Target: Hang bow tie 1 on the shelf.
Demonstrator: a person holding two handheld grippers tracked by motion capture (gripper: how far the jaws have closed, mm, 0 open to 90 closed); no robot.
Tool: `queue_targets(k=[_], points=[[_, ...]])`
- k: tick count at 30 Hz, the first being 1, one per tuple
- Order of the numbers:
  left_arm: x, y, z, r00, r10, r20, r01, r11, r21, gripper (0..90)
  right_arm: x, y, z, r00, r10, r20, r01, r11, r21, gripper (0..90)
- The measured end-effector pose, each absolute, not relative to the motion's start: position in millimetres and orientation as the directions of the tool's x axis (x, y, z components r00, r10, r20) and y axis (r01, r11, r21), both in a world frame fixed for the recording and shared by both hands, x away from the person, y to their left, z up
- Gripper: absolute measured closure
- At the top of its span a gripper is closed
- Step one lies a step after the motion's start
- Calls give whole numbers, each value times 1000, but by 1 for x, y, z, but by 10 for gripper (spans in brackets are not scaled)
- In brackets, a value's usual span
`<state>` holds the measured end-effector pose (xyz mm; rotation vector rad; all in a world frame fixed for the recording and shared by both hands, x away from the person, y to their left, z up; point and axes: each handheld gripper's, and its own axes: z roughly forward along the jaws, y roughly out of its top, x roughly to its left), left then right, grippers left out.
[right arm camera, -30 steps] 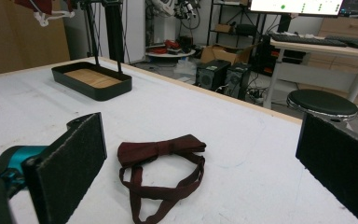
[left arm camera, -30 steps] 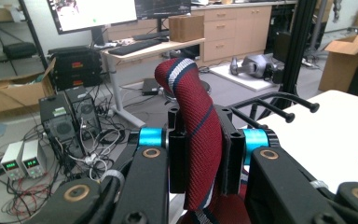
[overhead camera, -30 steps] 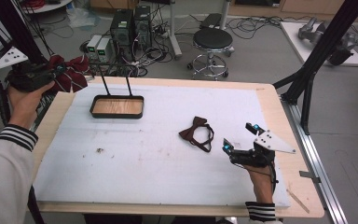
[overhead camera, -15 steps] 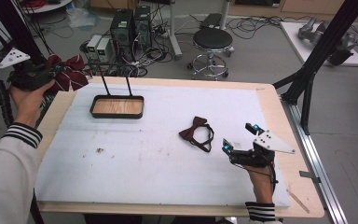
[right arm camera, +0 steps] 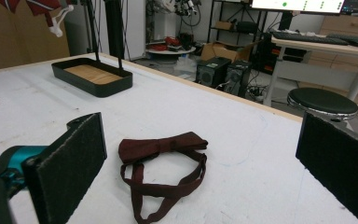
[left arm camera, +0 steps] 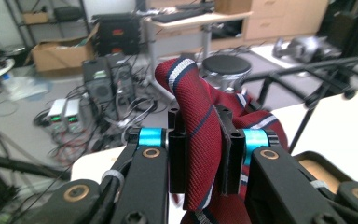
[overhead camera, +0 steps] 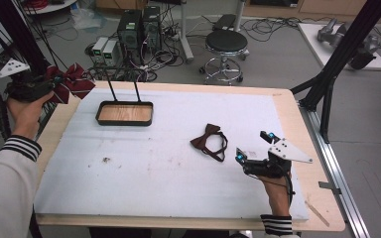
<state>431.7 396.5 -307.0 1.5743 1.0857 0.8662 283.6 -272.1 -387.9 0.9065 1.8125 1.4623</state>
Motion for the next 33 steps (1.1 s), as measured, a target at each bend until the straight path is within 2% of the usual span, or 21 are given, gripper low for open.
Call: queue_targets(k=[12, 27, 33], points=[[437, 388, -330, 343, 939, 17, 276, -118, 954, 774, 284, -271, -389, -564, 824, -53, 127, 150, 980, 7], [435, 377, -355, 376, 926, -30, 315, -97, 944, 768, 284, -270, -389, -566, 822, -60, 121, 155, 981, 7], [435, 376, -357, 391, 918, -63, 319, -71, 945, 729, 283, -270, -389, -566, 822, -54, 127, 152, 980, 7]])
